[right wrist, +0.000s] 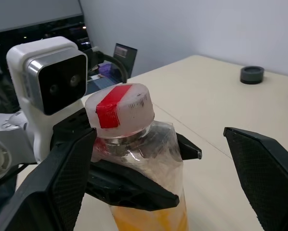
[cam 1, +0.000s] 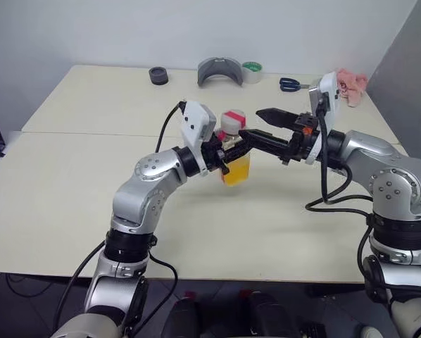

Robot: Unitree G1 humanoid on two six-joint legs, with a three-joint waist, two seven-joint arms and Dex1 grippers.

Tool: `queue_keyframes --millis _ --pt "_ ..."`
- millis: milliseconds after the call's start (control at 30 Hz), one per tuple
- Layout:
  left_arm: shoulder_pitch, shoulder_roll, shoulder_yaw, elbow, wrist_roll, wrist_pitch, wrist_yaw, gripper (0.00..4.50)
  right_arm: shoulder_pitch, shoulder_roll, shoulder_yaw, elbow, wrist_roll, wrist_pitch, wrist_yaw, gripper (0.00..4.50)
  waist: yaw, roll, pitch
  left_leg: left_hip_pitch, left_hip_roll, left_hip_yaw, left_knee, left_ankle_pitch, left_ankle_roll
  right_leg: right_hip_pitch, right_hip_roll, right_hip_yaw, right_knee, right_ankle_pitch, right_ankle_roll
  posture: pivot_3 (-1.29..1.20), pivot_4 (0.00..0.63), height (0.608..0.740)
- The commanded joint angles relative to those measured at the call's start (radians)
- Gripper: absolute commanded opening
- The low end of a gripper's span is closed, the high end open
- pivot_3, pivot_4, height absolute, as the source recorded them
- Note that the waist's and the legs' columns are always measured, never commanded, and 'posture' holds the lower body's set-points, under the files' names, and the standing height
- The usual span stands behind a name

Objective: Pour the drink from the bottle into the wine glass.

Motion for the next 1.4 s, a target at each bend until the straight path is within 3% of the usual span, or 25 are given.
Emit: queue_keyframes --millis 33,500,800,1033,1400 --pt "-0.008 0.014 0.017 -0.105 -0.078 0.022 -0.033 1.87 -0.019 -0.011 -0.024 -0.053 0.057 0.024 -0.008 4.50 0.000 0.000 0.000 0.000 0.000 0.000 0.000 0.000 0.000 0.000 0.000 0.000 0.000 0.000 0.000 0.00 0.150 0.740" --pt "0.009 0.044 0.015 -0.016 -0.046 -0.022 -0.045 1.87 -0.051 0.002 -0.049 -0.087 0.156 0.056 -0.111 4.50 0.000 0.000 0.000 0.000 0.000 0.000 0.001 0.000 0.000 0.000 0.000 0.000 0.000 0.000 0.000 0.00 0.150 0.740" --pt "-0.009 0.049 0.007 0.019 -0.034 -0.039 -0.064 1.87 -0.033 0.033 0.055 -0.186 0.028 0.000 -0.236 4.50 0.000 0.000 0.000 0.000 0.000 0.000 0.000 0.000 0.000 0.000 0.000 0.000 0.000 0.000 0.000 0.00 0.150 0.740" --pt "-0.017 0.049 -0.002 0.033 -0.029 -0.048 -0.073 1.87 -0.032 0.131 0.120 -0.226 -0.118 0.027 -0.455 4.50 0.000 0.000 0.000 0.000 0.000 0.000 0.001 0.000 0.000 0.000 0.000 0.000 0.000 0.000 0.000 0.00 0.150 0.740" --pt "-0.028 0.045 -0.015 0.059 -0.018 -0.062 -0.094 1.87 -0.011 0.180 0.117 -0.287 -0.118 0.064 -0.518 4.50 0.000 0.000 0.000 -0.001 0.000 0.000 0.001 0.000 0.000 0.000 0.000 0.000 0.000 0.000 0.000 0.00 0.150 0.740"
